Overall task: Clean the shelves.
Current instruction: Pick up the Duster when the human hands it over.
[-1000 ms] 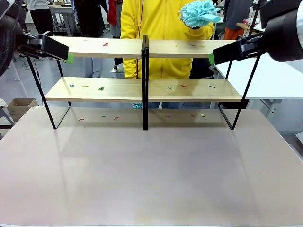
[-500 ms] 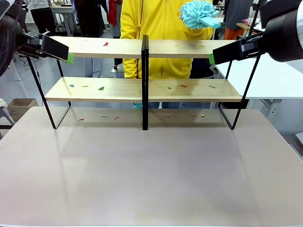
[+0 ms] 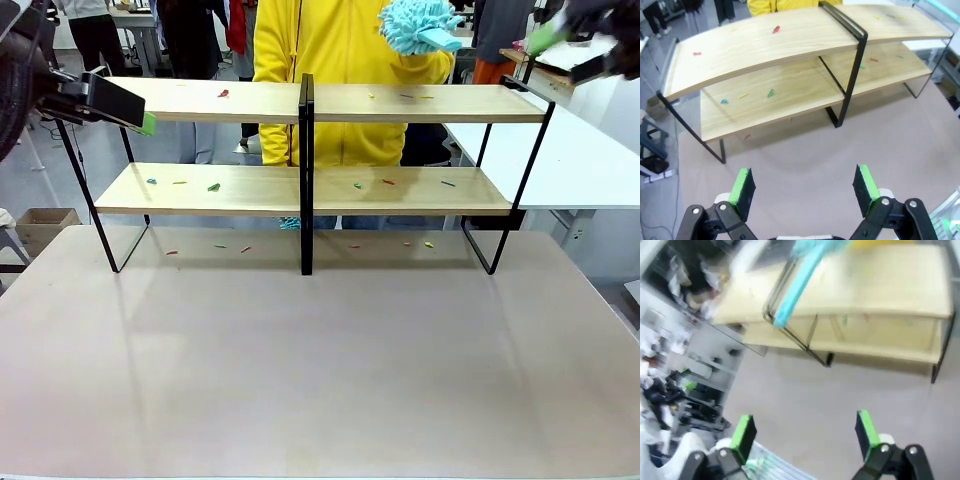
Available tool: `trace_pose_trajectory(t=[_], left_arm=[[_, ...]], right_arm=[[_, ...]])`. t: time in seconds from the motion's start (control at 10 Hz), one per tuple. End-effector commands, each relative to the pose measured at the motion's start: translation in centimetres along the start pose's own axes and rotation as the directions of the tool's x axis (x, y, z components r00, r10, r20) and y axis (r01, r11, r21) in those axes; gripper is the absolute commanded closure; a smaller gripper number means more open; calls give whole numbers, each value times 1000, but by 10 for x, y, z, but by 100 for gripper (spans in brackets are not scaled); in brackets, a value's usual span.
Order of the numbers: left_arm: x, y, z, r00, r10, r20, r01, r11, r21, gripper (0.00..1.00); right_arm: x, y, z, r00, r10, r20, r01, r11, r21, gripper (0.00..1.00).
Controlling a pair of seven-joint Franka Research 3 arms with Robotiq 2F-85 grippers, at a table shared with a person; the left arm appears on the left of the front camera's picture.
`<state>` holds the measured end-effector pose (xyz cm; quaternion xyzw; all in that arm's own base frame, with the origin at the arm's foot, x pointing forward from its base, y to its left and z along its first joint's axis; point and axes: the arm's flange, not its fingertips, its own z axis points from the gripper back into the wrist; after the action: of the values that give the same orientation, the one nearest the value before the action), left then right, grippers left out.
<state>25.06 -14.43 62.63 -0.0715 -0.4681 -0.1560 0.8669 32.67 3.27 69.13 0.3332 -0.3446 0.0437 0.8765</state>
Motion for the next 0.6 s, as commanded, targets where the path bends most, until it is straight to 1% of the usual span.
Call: trace_pose_trajectory(t=[0.0,0.1,0.2,0.3,0.4,0.5], left_arm=[[0,1,0,1000,2,1,-2,1000,4,0],[0,1,0,1000,2,1,-2,1000,4,0],[0,1,0,1000,2,1,-2,1000,4,0],[0,1,0,1000,2,1,-2,1000,4,0],[0,1,0,1000,2,1,-2,1000,4,0],[0,1,0,1000,2,1,-2,1000,4,0]], right_arm=[[-40,34,-17,988,155,-12,-156,986,-67,0],[0,0,0,1000,0,0,0,1000,0,0],[12,-2,-8,993,-73,-98,83,991,109,0],[46,-14,-20,953,-232,-197,264,952,156,0],[77,-18,-39,913,-315,-260,366,913,178,0],[100,-22,-58,883,-349,-314,421,884,202,0]])
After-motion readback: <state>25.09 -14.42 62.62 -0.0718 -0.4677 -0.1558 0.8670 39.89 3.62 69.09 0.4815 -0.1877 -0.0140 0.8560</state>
